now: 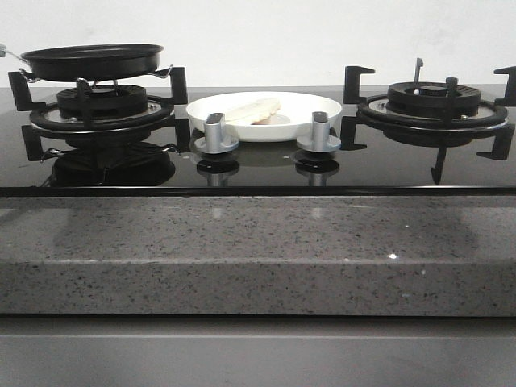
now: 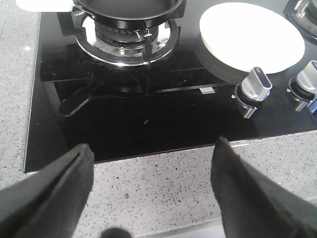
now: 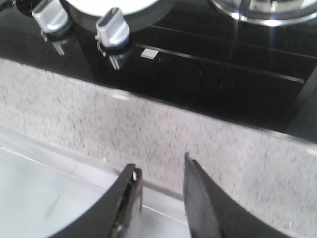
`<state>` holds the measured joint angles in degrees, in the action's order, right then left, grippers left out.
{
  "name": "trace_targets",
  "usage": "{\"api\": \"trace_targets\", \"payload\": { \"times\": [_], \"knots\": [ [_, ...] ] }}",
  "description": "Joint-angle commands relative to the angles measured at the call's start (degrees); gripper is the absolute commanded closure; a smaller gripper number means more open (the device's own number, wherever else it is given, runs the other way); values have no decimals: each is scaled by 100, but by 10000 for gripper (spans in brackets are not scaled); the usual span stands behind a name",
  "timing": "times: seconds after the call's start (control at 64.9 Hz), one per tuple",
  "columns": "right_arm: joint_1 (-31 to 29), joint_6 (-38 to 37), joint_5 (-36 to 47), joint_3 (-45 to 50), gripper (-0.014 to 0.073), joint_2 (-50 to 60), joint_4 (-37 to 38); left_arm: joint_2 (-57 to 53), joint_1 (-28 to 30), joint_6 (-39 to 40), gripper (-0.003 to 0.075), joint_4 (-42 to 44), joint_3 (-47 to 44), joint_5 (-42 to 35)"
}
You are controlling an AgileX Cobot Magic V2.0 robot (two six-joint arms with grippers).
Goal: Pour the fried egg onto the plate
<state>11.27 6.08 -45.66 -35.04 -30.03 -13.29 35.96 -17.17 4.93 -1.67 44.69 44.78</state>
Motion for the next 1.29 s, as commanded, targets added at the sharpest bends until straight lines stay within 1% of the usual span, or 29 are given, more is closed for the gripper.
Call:
{"api": "trace_targets", "payload": {
  "times": [0.0,0.139,0.2,0.247,0.339,0.385,0.447,0.509,0.586,0.971,1.094,1.156,1.202,1.279],
  "knots": [
    [-6,60,596,150,349,340,5,8,-38,65,230,-42,135,-454],
    [-6,60,657,486,349,669,67,8,-38,65,232,-42,135,-467],
    [-6,60,636,540,365,675,115,8,-38,65,266,-42,135,-467],
    [-6,60,635,577,414,675,164,8,-38,65,318,-42,135,-467],
    [-6,60,631,602,532,675,261,8,-38,65,444,-42,135,-445],
    [-6,60,631,602,594,675,267,8,-38,65,524,-42,135,-445],
    [-6,60,631,602,667,675,267,8,-38,65,596,-42,135,-445],
    [-6,60,636,602,658,675,278,8,-38,65,672,-42,135,-445],
    [-6,60,622,602,662,675,277,8,-38,65,741,-42,135,-445],
    [-6,60,616,602,662,675,277,8,-38,65,739,-42,135,-445],
    [-6,60,616,602,662,675,277,-156,16,65,739,-42,-87,-579],
    [-6,60,616,602,662,675,277,-342,152,65,739,167,-356,-1020],
    [-6,60,616,602,662,675,277,-506,273,65,739,167,-657,-1371],
    [-6,60,616,602,662,675,277,-941,496,65,739,125,-1287,-2183]
  ]
}}
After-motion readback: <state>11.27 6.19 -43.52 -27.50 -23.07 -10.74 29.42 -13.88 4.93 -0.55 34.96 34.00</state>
